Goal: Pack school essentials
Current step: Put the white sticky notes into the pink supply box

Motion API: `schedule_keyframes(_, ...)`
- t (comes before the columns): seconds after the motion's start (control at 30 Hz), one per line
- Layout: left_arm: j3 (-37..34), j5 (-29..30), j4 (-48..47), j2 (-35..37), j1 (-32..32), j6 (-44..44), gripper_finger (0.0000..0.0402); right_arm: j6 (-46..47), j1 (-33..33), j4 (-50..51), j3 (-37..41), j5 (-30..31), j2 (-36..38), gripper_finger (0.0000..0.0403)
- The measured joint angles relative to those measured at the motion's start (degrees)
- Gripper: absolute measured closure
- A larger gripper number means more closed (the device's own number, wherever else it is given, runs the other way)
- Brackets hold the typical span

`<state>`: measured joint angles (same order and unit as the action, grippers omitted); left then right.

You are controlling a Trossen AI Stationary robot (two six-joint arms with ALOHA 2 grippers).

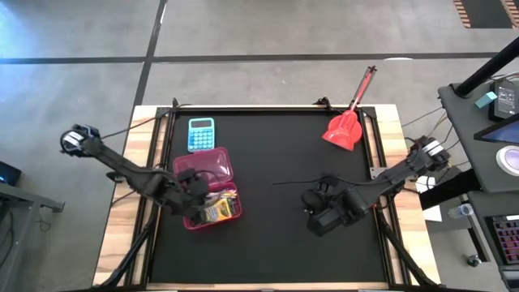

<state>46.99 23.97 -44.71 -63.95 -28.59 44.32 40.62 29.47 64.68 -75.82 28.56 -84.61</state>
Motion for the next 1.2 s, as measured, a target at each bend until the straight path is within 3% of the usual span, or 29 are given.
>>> schedule_keyframes(0.37, -6.4, -5.8, 0.2, 14.3, -1.3, 4.8, 0.0401, 3.3, 0.0, -23.7, 21.7, 0.0, 15.6, 0.0198)
schedule_keyframes(0.57, -7.4, -16.2, -1.0, 16.8, -2.5, 4.9, 0.0402, 2.1, 0.0, -38.4, 30.2, 0.0, 17.4, 0.0197)
schedule_keyframes(0.9, -13.5, -19.3, -0.8, 13.1, -2.7, 7.8, 0.0402, -0.6, 0.0, -44.2, 31.8, 0.1, 15.5, 0.0197)
schedule_keyframes(1.2, -13.9, -15.2, -0.7, 7.7, -2.6, 7.4, 0.0387, -0.1, 0.0, -47.0, 31.8, 0.1, 15.2, 0.0197)
